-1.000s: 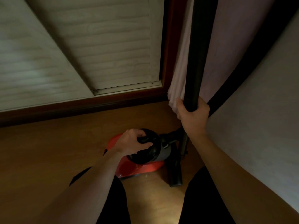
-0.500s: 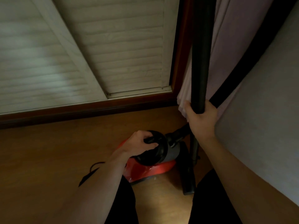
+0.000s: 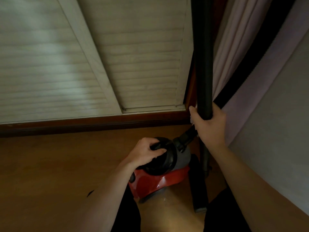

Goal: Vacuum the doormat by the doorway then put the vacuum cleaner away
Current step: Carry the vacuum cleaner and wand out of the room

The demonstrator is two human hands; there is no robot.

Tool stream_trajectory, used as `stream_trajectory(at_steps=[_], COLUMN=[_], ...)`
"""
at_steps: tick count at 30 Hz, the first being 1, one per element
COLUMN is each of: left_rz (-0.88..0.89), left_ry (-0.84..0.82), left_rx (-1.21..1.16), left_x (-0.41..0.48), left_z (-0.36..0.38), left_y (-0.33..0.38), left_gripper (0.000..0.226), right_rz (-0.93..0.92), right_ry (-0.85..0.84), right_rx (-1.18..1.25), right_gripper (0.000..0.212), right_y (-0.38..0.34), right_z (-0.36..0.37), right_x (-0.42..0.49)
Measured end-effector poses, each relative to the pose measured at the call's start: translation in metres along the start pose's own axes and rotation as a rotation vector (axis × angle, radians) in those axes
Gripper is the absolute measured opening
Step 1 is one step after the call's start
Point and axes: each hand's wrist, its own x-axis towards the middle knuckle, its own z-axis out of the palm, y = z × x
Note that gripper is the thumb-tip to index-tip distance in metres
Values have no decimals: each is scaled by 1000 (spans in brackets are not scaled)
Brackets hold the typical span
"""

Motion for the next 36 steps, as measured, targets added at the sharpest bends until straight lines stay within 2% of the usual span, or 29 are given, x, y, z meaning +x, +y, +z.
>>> stream_trajectory(at_steps=[5,11,14,18,20,24,27,33,36], left_rz=[71,61,37,-39,-52,-68,-46,-30,-85], left_ry=[97,114,145,195,212,218,260,348,370], left_rx=[47,103,97,41,15,-5,17,34,-8], left_x=[5,-13,-41,-89,-115,-166,-202,-254,-271], left_z=[-21,-63,-95,-148,-176,-231,-265,-315,-330], left_y=[21,87,141,227,272,364,422,482,490], left_gripper=[22,17,9,6,5,13,11,19,25], right_rz=[-66,-13,36,48,41,60,74,43,-16], right_ry=[-2,-20,-45,-100,-109,-142,-163,-206,-234], right_rx=[11,2,-11,-40,-38,-25,-4,100,122], right_gripper=[15,20,27,15,16,17,21,33,24], right_y=[-35,-112,-178,-287,-346,-461,-534,-627,-654], right_z=[7,6,-1,-7,-10,-13,-17,-12,-3], right_x=[22,39,43,57,65,81,91,95,93])
